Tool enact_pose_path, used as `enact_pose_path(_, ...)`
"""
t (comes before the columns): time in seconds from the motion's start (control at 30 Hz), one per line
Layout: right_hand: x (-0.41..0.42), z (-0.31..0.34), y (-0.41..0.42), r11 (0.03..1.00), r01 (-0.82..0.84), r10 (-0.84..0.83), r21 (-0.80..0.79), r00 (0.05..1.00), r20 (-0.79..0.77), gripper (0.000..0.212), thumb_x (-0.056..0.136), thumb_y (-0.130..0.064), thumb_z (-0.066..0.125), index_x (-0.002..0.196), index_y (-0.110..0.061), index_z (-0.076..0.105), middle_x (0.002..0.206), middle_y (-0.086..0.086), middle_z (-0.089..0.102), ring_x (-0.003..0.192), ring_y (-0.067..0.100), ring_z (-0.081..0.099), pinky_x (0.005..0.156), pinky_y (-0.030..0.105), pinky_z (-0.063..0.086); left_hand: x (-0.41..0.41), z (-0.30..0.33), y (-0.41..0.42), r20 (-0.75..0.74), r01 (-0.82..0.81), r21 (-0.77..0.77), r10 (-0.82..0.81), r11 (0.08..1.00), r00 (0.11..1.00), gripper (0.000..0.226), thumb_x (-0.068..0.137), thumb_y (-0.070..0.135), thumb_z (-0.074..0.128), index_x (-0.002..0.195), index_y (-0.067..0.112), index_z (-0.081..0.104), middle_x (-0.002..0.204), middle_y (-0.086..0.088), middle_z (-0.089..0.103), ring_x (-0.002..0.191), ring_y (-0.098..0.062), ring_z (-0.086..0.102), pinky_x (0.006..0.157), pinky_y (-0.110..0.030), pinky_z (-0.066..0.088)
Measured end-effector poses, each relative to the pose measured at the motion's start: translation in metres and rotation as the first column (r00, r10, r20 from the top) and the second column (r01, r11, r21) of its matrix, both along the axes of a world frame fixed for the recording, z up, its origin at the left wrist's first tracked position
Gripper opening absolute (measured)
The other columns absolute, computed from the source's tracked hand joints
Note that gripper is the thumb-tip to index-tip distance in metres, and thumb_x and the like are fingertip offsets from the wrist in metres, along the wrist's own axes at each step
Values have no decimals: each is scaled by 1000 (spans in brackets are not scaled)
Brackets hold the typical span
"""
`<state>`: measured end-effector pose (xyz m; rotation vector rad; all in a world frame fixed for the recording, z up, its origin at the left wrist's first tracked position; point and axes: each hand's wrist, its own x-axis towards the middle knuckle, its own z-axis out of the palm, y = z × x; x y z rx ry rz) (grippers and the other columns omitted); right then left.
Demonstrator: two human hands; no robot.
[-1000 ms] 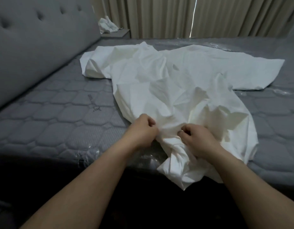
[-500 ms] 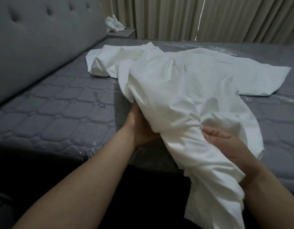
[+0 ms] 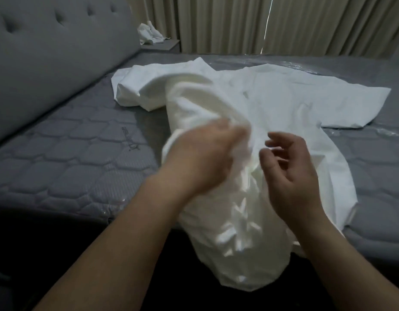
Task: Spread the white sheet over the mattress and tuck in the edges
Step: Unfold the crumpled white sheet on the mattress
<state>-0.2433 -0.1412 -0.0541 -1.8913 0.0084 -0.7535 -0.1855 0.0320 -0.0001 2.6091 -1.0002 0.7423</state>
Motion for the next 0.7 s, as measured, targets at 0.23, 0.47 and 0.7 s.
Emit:
enact_pose_path(0.23, 24, -25, 11, 998, -36, 3, -48, 833, -554, 77, 87, -50, 73, 153, -28, 41, 146, 1, 55, 123, 10, 56, 111, 36, 44, -14, -40, -5, -820, 320, -12, -193, 947, 539, 18, 89, 20, 66, 99, 29, 77, 88, 13, 71, 85, -1, 65, 80, -19, 52)
enact_pose_path(0.47, 42, -52, 6, 960, 0, -149, -279, 845, -514, 11, 94, -32, 61, 92, -22, 64, 88, -7, 67, 91, 19, 63, 73, 32, 42, 19, -54, 27, -773, -546, -333, 110, 769, 625, 4, 92, 31, 62, 91, 28, 65, 94, 8, 72, 85, -15, 66, 82, -39, 57)
enact_pose_path(0.7, 27, -11, 8, 436, -113, 435, 893, 895, -99, 38, 108, -29, 52, 126, 0, 68, 119, 21, 73, 114, 34, 70, 95, 44, 59, 18, -61, 27, -937, -603, -337, -197, 723, 288, 18, 93, 15, 61, 86, 10, 77, 81, -8, 77, 77, -21, 76, 74, -39, 64)
